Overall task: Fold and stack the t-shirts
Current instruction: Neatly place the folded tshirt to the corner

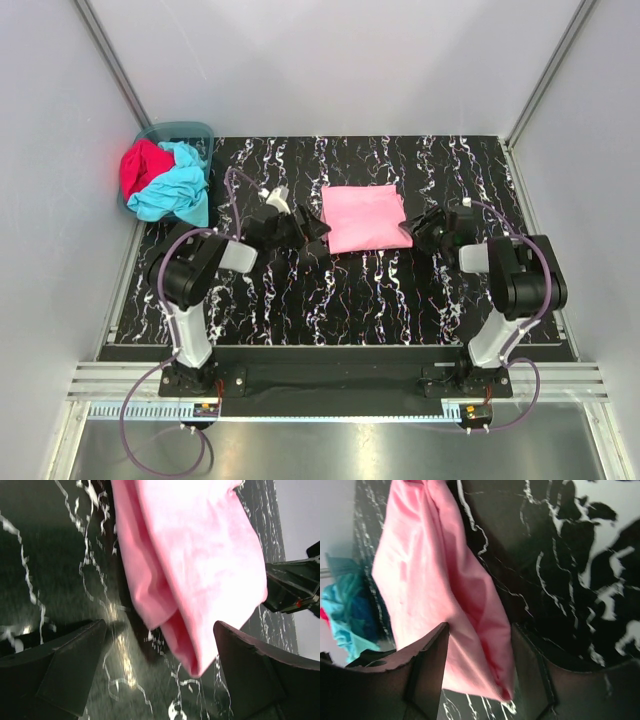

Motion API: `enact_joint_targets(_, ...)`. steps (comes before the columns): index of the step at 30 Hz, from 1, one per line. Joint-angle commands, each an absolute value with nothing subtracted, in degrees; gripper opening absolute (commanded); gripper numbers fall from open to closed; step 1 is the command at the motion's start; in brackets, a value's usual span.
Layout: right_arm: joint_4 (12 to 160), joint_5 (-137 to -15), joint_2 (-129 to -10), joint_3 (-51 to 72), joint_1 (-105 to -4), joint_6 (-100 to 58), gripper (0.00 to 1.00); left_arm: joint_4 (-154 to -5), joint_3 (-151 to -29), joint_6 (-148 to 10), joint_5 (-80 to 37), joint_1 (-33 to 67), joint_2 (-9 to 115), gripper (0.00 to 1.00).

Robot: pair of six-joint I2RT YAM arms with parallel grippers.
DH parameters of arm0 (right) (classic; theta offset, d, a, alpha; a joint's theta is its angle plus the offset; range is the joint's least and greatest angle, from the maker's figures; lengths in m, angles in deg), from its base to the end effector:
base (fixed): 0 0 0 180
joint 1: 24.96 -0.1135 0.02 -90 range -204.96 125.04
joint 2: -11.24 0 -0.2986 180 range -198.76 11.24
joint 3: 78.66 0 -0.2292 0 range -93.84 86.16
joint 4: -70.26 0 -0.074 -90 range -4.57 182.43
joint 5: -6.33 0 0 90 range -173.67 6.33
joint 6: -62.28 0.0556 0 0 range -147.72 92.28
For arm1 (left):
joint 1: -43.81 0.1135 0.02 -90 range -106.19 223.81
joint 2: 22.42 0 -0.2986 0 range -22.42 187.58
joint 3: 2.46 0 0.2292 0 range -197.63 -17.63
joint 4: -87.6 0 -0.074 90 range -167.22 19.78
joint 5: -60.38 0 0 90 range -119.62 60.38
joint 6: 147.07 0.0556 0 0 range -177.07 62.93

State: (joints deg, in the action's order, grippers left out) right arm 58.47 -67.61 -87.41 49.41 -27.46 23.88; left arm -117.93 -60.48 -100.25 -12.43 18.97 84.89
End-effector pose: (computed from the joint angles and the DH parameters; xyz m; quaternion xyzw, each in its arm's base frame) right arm 0.3255 0.0296 0.1689 0.3061 0.8255 0.3185 0.3514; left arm 0.3331 -0.1723 0.1736 -0.0514 0.8306 -0.4059 0.3778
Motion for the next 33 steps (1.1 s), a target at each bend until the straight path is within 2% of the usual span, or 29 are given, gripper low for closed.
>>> enact_joint_targets(1,50.5,-66.4,-92.5,49.5,-27.4,26.9,0.61,-118.4,-64.5,-100.5,-10.1,19.6,87.9,0.99)
enact_joint_targets(10,44.7,-63.3,-101.1,45.9,-27.6,30.2,0.61,-117.4,-72.6,-102.2,-7.4,19.8,94.8,0.99)
enact_joint_targets(22,43.9,-62.0,-102.6,43.8,-28.2,31.2,0.59,-117.5,-76.5,-103.4,-5.6,19.0,97.8,0.99)
enact_joint_targets(25,44.2,-61.7,-102.9,42.9,-29.0,31.2,0.56,-117.7,-76.9,-103.4,-5.0,18.9,97.7,0.91)
enact_joint_targets(30,45.4,-61.3,-102.8,41.9,-29.8,30.8,0.52,-117.2,-78.4,-103.6,-2.9,18.6,98.3,0.64)
enact_joint_targets(32,46.2,-61.2,-102.2,41.3,-29.9,30.6,0.52,-115.7,-79.6,-103.2,-2.7,17.8,98.4,0.60)
enact_joint_targets(33,46.8,-60.9,-101.8,41.0,-30.0,30.5,0.50,-115.0,-80.0,-103.0,-2.7,17.5,98.3,0.53)
